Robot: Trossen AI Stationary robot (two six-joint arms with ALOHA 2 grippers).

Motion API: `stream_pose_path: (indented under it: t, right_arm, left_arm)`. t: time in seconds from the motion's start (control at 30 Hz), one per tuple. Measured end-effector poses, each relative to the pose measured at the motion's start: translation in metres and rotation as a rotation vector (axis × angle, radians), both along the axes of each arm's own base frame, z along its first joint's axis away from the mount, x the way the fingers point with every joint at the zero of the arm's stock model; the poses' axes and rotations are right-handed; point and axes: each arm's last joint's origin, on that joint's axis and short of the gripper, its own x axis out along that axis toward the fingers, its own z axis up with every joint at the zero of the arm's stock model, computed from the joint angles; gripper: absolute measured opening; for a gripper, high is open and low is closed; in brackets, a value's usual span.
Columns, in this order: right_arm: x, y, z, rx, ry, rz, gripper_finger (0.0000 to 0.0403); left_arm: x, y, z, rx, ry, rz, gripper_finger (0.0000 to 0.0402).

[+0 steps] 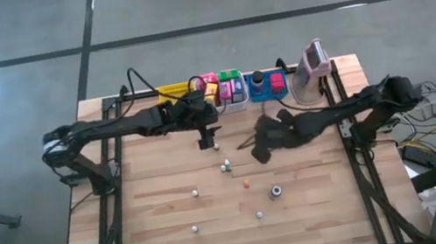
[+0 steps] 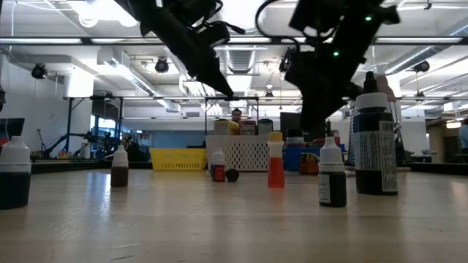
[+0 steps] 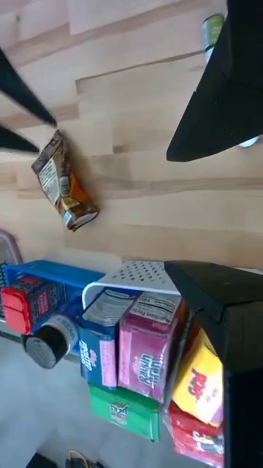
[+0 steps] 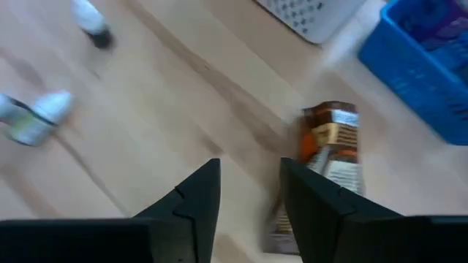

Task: Pick & Place Kitchen Items
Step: Put the orange seasoning pack into the blue basket

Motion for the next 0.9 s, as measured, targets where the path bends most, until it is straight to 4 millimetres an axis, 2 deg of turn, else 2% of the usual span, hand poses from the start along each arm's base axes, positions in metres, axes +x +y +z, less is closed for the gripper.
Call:
stream_pose_path:
  t: [0.17,0.4,0.73,0.9]
  right_arm:
    - [0.025,-0.006,0.004,0.020,0.159,-0.005,0.0153]
    - [0.048,-0.004,-0.010,0.052,0.368,-0.054,0.0155]
    - [0.061,-0.002,-0.040,0.131,0.464,-0.122,0.0256]
    - [0.060,-0.003,-0.050,0.122,0.495,-0.171,0.0284]
  left_arm:
    - [-0.003,0.002,0.005,0.021,-0.010,-0.006,0.0238]
    - [-0.006,0.004,0.004,0.028,0.018,-0.010,0.0238]
    - [-0.006,0.004,0.004,0.030,0.020,-0.017,0.0238]
    - [-0.006,0.003,0.004,0.025,0.019,-0.018,0.0238]
